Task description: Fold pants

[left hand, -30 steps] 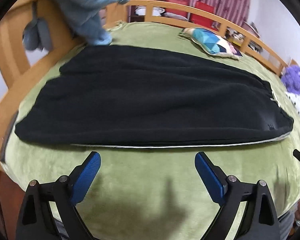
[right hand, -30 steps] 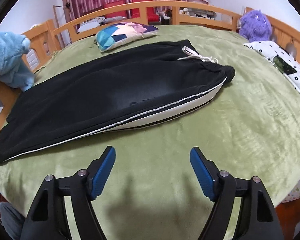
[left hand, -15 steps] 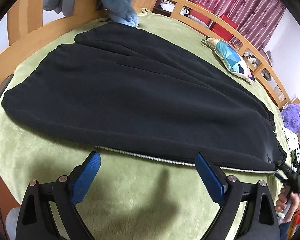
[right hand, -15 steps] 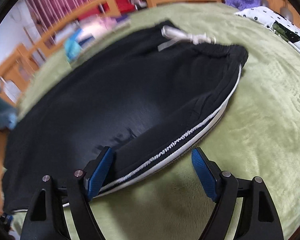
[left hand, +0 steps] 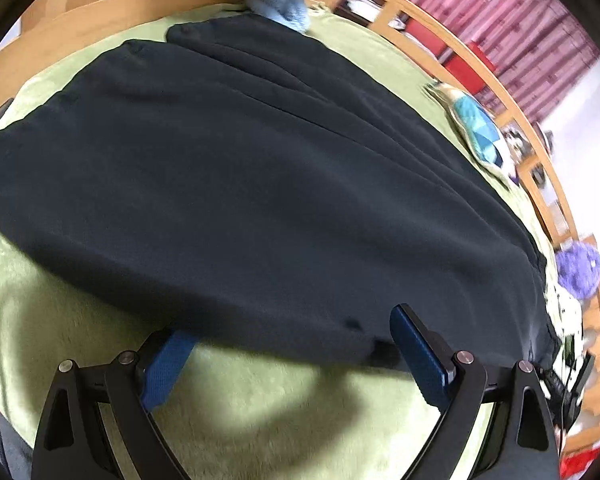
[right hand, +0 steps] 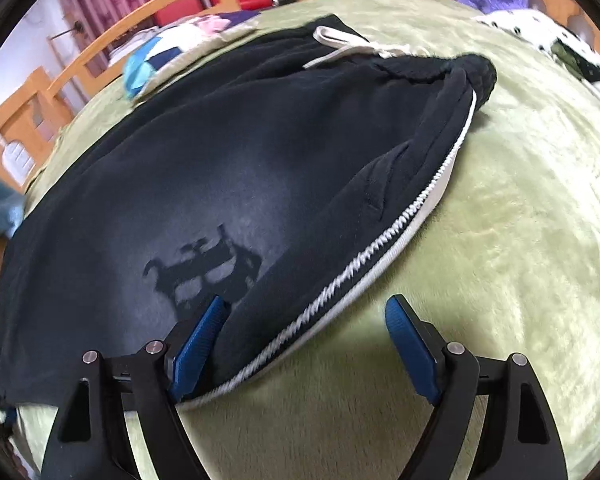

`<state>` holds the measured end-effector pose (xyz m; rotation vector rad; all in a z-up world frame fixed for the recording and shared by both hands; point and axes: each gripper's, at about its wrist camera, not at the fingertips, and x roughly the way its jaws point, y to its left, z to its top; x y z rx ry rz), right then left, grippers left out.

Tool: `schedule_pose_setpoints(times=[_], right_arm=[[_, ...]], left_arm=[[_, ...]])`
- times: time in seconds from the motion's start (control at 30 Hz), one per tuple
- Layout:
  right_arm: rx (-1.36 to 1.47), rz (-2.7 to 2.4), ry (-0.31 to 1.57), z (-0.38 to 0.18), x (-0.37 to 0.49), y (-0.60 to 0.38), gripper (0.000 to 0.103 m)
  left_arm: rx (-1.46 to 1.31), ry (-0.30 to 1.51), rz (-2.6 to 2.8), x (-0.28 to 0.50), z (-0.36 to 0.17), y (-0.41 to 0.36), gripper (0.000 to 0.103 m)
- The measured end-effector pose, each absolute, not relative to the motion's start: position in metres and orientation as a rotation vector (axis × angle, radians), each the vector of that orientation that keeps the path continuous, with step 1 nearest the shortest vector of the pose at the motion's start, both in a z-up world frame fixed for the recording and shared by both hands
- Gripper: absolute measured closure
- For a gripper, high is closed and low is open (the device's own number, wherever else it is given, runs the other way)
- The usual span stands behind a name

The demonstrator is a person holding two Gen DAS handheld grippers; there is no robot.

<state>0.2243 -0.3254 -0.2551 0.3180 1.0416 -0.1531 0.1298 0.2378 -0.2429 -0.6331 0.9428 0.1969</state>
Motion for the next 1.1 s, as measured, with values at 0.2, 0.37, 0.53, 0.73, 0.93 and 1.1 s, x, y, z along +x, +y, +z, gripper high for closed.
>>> schedule_pose_setpoints(times=[0.2, 0.37, 0.53, 0.73, 0.93, 1.1], right_arm=[[0.263, -0.101, 1.024, -0.243, 0.230, -0.314, 0.073], [0.274, -0.049, 0.974, -0.211, 0.227, -0.312, 0.077], [0.303, -0.001, 0.914, -0.167, 0.246, -0.314, 0.079], [0.307, 0.038, 0.837, -0.118, 0.310, -0.306, 0.080], [0.270, 0.031, 0.783, -0.095, 0.396, -0.296, 0.081], [0.279, 0.030, 0.774, -0.108, 0.475, -0.284, 0.083]], left_arm=[[-0.652, 0.951, 0.328, 0.148, -0.239, 0.261, 0.093], [-0.664, 0.895, 0.259, 0.160, -0.205, 0.273, 0.093], [-0.559, 0.836, 0.248, 0.200, -0.148, 0.267, 0.093], [-0.425, 0.755, 0.266, 0.265, -0.101, 0.263, 0.093], [-0.332, 0.712, 0.292, 0.349, -0.087, 0.245, 0.093], [-0.309, 0.725, 0.296, 0.416, -0.112, 0.238, 0.093]])
